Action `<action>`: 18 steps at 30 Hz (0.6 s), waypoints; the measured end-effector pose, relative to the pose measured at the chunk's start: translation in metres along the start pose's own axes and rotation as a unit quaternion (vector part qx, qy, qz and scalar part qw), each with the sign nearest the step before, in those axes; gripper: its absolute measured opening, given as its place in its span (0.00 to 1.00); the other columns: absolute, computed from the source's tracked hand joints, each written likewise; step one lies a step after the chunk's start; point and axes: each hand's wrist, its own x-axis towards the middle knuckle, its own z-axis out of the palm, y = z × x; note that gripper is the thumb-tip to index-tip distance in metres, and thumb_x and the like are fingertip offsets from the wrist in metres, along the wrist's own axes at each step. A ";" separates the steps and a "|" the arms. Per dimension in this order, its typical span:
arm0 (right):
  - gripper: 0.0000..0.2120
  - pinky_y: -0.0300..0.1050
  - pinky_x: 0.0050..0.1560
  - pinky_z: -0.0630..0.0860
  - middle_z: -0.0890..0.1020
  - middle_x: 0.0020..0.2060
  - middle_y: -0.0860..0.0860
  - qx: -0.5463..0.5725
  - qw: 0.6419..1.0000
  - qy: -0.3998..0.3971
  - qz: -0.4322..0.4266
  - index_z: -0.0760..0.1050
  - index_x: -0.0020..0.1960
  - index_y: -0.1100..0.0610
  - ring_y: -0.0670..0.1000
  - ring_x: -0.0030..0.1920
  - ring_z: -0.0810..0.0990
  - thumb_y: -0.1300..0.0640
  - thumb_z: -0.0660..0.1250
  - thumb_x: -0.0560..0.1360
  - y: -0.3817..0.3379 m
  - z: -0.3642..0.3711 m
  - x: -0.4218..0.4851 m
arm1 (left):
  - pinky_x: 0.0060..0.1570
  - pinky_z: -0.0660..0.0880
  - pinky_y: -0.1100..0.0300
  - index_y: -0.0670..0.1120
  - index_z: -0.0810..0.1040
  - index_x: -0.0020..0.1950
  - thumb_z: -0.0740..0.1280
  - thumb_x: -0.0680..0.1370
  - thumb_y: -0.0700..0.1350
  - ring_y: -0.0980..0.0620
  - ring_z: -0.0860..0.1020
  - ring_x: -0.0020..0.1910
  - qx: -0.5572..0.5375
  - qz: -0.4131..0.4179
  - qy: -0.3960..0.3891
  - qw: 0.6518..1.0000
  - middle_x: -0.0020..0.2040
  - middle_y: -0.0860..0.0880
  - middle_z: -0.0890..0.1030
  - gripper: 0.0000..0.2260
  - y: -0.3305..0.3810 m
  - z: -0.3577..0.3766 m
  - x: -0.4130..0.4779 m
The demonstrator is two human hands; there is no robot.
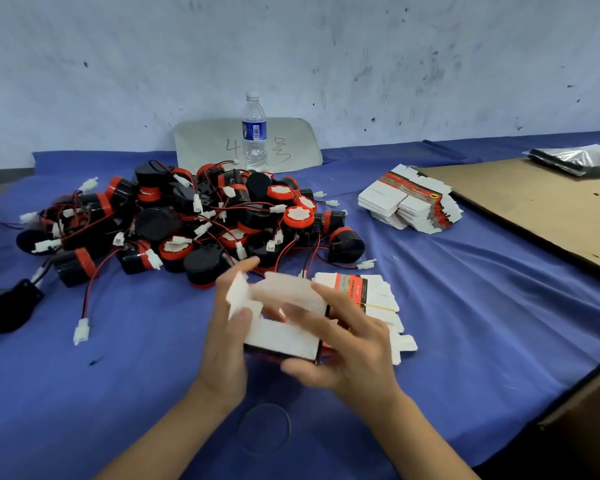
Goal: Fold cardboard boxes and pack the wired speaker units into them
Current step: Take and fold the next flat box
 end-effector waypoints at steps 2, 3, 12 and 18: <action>0.23 0.38 0.41 0.76 0.81 0.48 0.53 0.058 0.995 0.025 0.082 0.84 0.46 0.60 0.48 0.42 0.78 0.40 0.64 0.75 0.000 -0.001 0.000 | 0.56 0.73 0.66 0.67 0.64 0.70 0.58 0.79 0.61 0.63 0.74 0.61 0.055 0.048 -0.021 0.997 0.66 0.65 0.73 0.19 0.001 0.001 0.001; 0.21 0.39 0.41 0.76 0.81 0.46 0.53 0.086 0.989 0.034 0.116 0.84 0.44 0.61 0.48 0.43 0.79 0.43 0.66 0.73 0.002 -0.002 0.001 | 0.55 0.72 0.70 0.68 0.62 0.71 0.57 0.79 0.64 0.66 0.74 0.60 0.084 0.061 -0.038 0.994 0.66 0.67 0.72 0.20 0.002 0.003 0.001; 0.30 0.48 0.39 0.79 0.81 0.49 0.44 0.190 0.950 0.016 0.246 0.64 0.70 0.39 0.50 0.45 0.82 0.35 0.65 0.70 0.005 -0.006 -0.001 | 0.41 0.77 0.67 0.67 0.69 0.63 0.56 0.79 0.65 0.61 0.80 0.48 0.093 0.060 -0.063 0.992 0.55 0.65 0.78 0.14 0.008 0.005 0.002; 0.24 0.54 0.38 0.79 0.80 0.51 0.42 0.181 0.949 0.019 0.255 0.66 0.65 0.34 0.52 0.40 0.81 0.45 0.64 0.70 0.001 -0.005 -0.001 | 0.38 0.78 0.64 0.68 0.69 0.61 0.57 0.77 0.67 0.59 0.81 0.44 0.086 0.043 -0.056 0.994 0.53 0.62 0.80 0.14 0.008 0.005 0.002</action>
